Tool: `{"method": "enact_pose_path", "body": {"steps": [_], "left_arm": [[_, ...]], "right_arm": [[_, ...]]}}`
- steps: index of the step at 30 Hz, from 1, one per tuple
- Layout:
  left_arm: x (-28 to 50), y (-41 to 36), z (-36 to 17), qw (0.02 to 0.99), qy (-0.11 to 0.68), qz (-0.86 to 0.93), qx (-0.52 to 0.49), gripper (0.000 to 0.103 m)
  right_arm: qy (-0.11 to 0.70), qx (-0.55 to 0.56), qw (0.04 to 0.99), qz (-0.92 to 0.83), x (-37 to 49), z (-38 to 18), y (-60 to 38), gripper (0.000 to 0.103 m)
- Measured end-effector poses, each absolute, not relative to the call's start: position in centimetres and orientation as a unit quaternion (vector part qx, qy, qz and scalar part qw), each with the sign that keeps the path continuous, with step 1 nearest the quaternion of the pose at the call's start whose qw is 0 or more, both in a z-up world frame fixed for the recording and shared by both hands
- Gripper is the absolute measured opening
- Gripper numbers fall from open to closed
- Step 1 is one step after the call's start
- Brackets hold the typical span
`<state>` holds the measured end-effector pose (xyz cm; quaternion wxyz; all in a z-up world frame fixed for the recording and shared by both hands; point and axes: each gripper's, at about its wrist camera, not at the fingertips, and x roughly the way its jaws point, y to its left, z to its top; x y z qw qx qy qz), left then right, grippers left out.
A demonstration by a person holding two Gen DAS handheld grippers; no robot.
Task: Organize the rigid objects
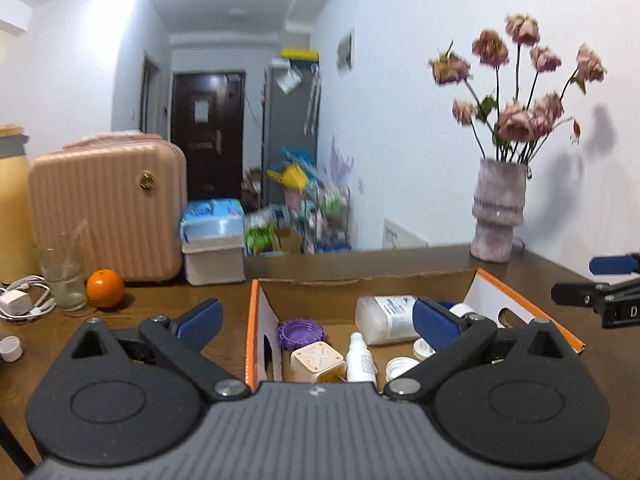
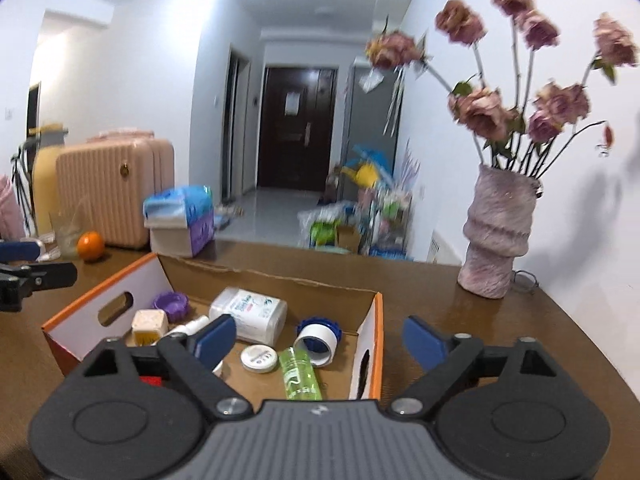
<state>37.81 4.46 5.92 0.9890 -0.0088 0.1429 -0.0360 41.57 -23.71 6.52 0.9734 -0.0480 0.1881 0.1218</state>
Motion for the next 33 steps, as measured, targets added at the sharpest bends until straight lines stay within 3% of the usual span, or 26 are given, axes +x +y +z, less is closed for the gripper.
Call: {"method": "enact_pose_path", "body": {"steps": [13,22,33], "left_arm": [[28.0,4.4,4.7,0.996,0.082,-0.002,-0.014,0.103],[19.7,4.5,4.5,0.996,0.085,-0.003,-0.016,0.103],[7.2,4.4,5.3,0.999,0.048,0.007,-0.010,0.103]], "right_arm": [[0.105,0.002,0.987,0.122,31.5,3.7,-23.5,0.093],[0.098,0.000,0.986,0.133,23.0,2.7,-23.5,0.093],[0.087,-0.002,0.987,0.131,11.3,3.6,-23.4,0.102]]}}
